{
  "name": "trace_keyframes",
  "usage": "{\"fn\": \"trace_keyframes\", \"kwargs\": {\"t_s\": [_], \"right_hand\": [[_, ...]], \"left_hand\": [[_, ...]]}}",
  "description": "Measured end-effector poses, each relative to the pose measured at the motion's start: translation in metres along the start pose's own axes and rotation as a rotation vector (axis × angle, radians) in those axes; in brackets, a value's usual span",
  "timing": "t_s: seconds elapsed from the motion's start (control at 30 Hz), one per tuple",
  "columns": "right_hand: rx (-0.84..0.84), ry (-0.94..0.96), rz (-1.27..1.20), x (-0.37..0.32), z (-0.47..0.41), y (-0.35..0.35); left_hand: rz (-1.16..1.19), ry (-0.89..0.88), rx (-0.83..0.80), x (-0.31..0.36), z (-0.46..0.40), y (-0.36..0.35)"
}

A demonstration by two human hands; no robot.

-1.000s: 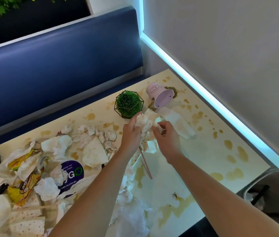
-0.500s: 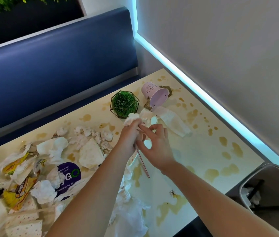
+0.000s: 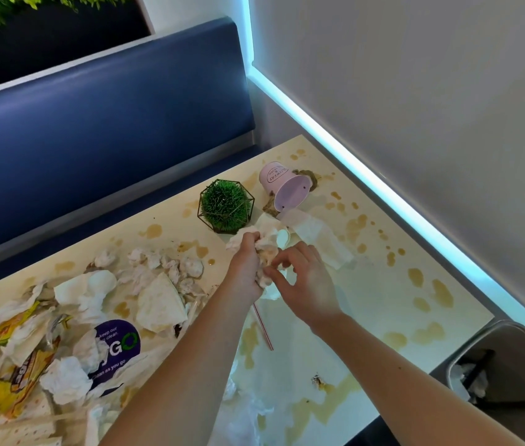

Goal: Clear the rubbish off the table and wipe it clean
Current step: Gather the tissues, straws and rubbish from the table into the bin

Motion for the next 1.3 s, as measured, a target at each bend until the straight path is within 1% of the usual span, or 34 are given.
{"fn": "trace_keyframes", "kwargs": {"t_s": [0.1, 0.13, 0.17, 0.23, 0.3, 0.47, 0.57, 0.67, 0.77, 0.83, 0.87, 0.97, 1.03, 1.1, 1.17, 1.23, 1.3], "right_hand": [[0.037, -0.085, 0.054, 0.017, -0.012, 0.007], [0.041, -0.134, 0.114, 0.026, -0.018, 0.009], [0.012, -0.185, 0.201, 0.035, -0.025, 0.01], [-0.147, -0.262, 0.403, 0.051, -0.037, 0.011], [-0.287, -0.294, 0.553, 0.064, -0.046, 0.012], [-0.443, -0.199, 0.808, 0.081, -0.064, 0.006], [-0.498, -0.155, 0.867, 0.083, -0.067, 0.003], [-0.5, -0.13, 0.835, 0.085, -0.062, 0.002], [-0.458, -0.132, 0.788, 0.086, -0.052, 0.002], [-0.433, -0.154, 0.749, 0.087, -0.046, 0.002], [-0.409, -0.174, 0.718, 0.087, -0.043, 0.004], [-0.25, -0.285, 0.489, 0.081, -0.032, 0.016], [-0.163, -0.415, 0.256, 0.077, -0.024, 0.027], [-0.119, -0.537, 0.03, 0.074, -0.014, 0.037], [-0.06, -0.55, -0.109, 0.076, -0.002, 0.045], [-0.02, -0.555, -0.175, 0.078, 0.007, 0.054], [0.017, -0.634, -0.268, 0.081, 0.018, 0.065]], "left_hand": [[-0.065, -0.106, 0.036, 0.004, -0.001, -0.004], [-0.066, -0.133, 0.031, 0.005, -0.005, -0.005], [-0.06, -0.154, 0.022, 0.006, -0.005, -0.007], [-0.053, -0.186, 0.01, 0.006, -0.007, -0.01], [-0.11, -0.209, -0.007, 0.004, -0.008, -0.013], [-0.271, -0.24, -0.021, 0.0, -0.008, -0.024], [-0.347, -0.208, -0.017, -0.003, -0.013, -0.028], [-0.373, -0.164, -0.045, -0.001, -0.011, -0.034], [-0.428, -0.123, -0.07, 0.002, -0.009, -0.038], [-0.409, -0.128, -0.08, 0.001, -0.006, -0.042], [-0.406, -0.141, -0.055, 0.001, -0.003, -0.043], [-0.442, -0.186, -0.019, -0.004, -0.001, -0.043], [-0.5, -0.197, -0.008, -0.007, 0.002, -0.043], [-0.568, -0.193, -0.029, -0.016, 0.004, -0.044], [-0.573, -0.219, -0.099, -0.026, 0.009, -0.048], [-0.575, -0.272, -0.18, -0.037, 0.014, -0.053], [-0.601, -0.31, -0.243, -0.049, 0.022, -0.059]]}}
Point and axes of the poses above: each hand's wrist, its own z-axis away from the middle knuckle, its own y-axis out of the back of the hand, x = y × z, the point moved 2 cm from there along -z, towards the middle knuckle, and after that the axes turned 14 degrees about z, right-handed, at the moved point
